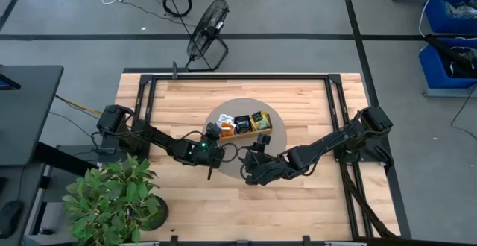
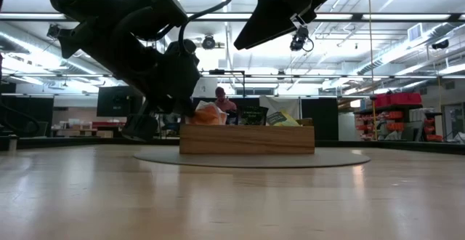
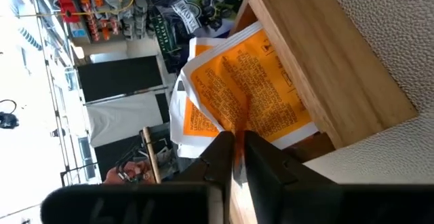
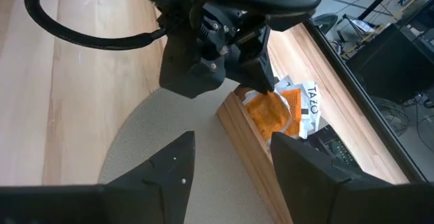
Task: Pick & Place Tea
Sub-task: Put the white tea bag into the left section of the wooden organizer
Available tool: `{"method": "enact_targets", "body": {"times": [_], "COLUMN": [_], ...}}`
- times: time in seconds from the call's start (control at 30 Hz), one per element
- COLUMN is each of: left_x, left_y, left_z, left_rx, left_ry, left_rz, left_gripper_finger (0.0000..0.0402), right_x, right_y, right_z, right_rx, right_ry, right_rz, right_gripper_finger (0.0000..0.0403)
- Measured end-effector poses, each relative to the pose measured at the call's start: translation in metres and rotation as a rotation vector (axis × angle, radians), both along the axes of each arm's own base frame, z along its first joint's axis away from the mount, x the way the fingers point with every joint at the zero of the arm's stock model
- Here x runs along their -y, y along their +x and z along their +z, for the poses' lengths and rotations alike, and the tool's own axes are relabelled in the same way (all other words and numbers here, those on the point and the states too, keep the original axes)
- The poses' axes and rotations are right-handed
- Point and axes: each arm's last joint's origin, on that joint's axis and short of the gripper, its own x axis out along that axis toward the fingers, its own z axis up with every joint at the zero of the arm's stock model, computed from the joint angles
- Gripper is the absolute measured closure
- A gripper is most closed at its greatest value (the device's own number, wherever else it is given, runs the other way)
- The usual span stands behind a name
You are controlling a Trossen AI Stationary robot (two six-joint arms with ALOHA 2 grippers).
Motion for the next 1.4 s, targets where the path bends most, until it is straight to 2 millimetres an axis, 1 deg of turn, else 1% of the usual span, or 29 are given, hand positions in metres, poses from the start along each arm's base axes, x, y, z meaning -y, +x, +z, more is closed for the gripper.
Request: {"method": "enact_targets", "body": {"times": [0.23, 0.57, 0.87, 0.97, 1.1, 1.23, 1.4], "left_x": [0.002, 0.003, 0.015, 0.019, 0.019, 0.015, 0.015], "left_y": [0.000, 0.002, 0.002, 0.003, 0.003, 0.003, 0.003], "left_z": [0.001, 0.004, 0.006, 0.007, 0.008, 0.008, 0.008], "left_rx": [-0.005, 0.024, 0.079, 0.080, 0.085, 0.084, 0.077], "left_ry": [0.016, 0.048, 0.035, 0.039, 0.061, 0.084, 0.086], "left_rz": [-0.010, 0.004, -0.024, -0.044, -0.032, -0.001, -0.008], "left_gripper_finger": [0.0314, 0.0232, 0.0169, 0.0155, 0.0143, 0.0136, 0.0131], "right_x": [0.000, 0.000, 0.001, 0.001, 0.001, 0.001, 0.001], "right_y": [0.000, 0.000, -0.001, -0.001, -0.001, -0.001, -0.002], "right_z": [0.000, -0.001, -0.001, -0.001, -0.001, -0.001, -0.002], "right_rx": [-0.006, -0.009, -0.021, -0.021, -0.021, -0.021, -0.026], "right_ry": [-0.004, -0.006, -0.011, -0.011, -0.011, -0.011, -0.011], "right_rz": [0.002, 0.002, 0.002, 0.002, 0.002, 0.001, 0.001], "right_gripper_finger": [0.0200, 0.0200, 0.0200, 0.0200, 0.0200, 0.0200, 0.0200]}}
